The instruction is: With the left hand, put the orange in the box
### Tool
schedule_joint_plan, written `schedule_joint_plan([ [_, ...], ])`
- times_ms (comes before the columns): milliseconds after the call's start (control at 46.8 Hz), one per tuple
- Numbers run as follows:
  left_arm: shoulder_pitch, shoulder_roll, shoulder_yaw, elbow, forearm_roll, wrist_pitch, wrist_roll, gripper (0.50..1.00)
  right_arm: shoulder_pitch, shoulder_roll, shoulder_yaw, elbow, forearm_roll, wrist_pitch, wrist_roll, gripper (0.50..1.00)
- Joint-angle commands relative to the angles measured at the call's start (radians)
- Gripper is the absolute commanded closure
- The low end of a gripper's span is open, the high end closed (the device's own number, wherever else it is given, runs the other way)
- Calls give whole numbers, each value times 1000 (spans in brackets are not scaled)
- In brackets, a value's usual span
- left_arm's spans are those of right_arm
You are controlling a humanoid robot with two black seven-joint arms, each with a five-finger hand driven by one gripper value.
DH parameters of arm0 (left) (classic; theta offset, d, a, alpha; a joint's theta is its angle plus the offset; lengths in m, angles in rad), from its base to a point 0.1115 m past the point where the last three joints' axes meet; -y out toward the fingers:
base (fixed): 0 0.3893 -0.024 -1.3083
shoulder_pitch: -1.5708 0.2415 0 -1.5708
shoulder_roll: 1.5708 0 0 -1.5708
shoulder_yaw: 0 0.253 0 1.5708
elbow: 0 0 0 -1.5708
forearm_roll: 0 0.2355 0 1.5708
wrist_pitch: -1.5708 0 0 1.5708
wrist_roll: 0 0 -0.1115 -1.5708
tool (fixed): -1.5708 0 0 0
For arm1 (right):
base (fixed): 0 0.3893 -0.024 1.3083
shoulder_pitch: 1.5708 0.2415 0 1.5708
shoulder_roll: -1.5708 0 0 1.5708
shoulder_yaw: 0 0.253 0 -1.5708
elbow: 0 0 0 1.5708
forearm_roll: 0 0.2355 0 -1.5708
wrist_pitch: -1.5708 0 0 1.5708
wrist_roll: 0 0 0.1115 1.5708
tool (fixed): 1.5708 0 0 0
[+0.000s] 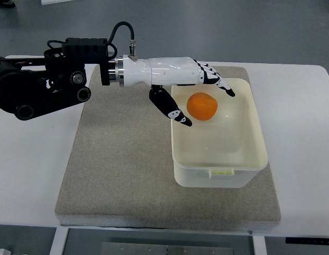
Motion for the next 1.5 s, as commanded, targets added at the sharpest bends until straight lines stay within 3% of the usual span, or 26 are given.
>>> schedule_joint_plan([
  [0,0,0,-3,0,-1,1,0,619,0,0,0,0,0,0,0,568],
  [171,20,5,-101,38,-18,1,0,619,0,0,0,0,0,0,0,568],
  [470,47,3,-139,363,-130,6,0,619,0,0,0,0,0,0,0,568],
  [663,79,3,-138,518,-274,71,0,619,1,0,0,0,0,0,0,568],
  [748,105,2,-138,535,-319,72,0,604,0,0,0,0,0,0,0,568],
  [791,125,2,-138,535,-343,74,0,538,0,0,0,0,0,0,0,568],
  [812,133,2,-138,535,-356,74,0,529,1,0,0,0,0,0,0,568],
  [1026,168,-3,-138,583,-487,129,0,525,2,0,0,0,0,0,0,568],
  [1112,190,-60,-138,640,-586,150,0,523,0,0,0,0,0,0,0,568],
  [1368,231,-172,-138,862,-947,115,9,512,0,0,0,0,0,0,0,568],
  [1475,231,-176,-144,888,-1115,46,64,512,0,0,0,0,0,0,0,568],
])
